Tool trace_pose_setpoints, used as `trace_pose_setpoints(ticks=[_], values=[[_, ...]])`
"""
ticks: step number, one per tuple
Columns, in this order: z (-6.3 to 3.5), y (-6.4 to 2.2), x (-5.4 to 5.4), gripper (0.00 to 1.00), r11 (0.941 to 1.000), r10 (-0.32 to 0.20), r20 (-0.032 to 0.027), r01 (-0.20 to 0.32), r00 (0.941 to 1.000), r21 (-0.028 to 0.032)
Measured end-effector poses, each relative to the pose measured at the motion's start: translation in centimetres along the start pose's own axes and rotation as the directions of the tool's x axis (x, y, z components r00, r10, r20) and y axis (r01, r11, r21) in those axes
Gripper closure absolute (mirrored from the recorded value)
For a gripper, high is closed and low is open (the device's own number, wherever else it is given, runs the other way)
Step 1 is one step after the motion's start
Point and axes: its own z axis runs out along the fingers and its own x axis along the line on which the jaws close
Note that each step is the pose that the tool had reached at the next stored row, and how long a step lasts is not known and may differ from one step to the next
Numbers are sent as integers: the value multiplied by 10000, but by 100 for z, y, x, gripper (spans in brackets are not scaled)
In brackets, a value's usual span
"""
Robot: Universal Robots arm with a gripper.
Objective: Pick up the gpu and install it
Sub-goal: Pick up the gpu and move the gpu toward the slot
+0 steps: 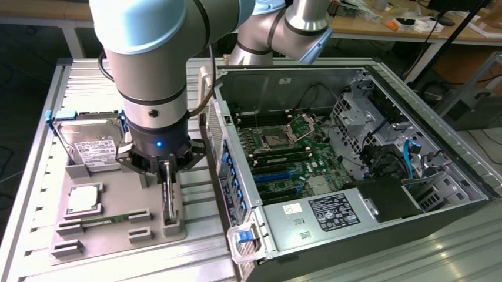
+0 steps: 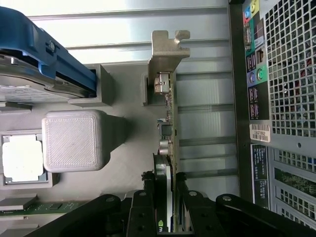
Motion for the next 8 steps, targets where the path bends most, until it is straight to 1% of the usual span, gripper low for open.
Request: trace_pose_setpoints(ticks=[8], values=[[-35,2,-1,73,10000,0,2,0,10000,-2]])
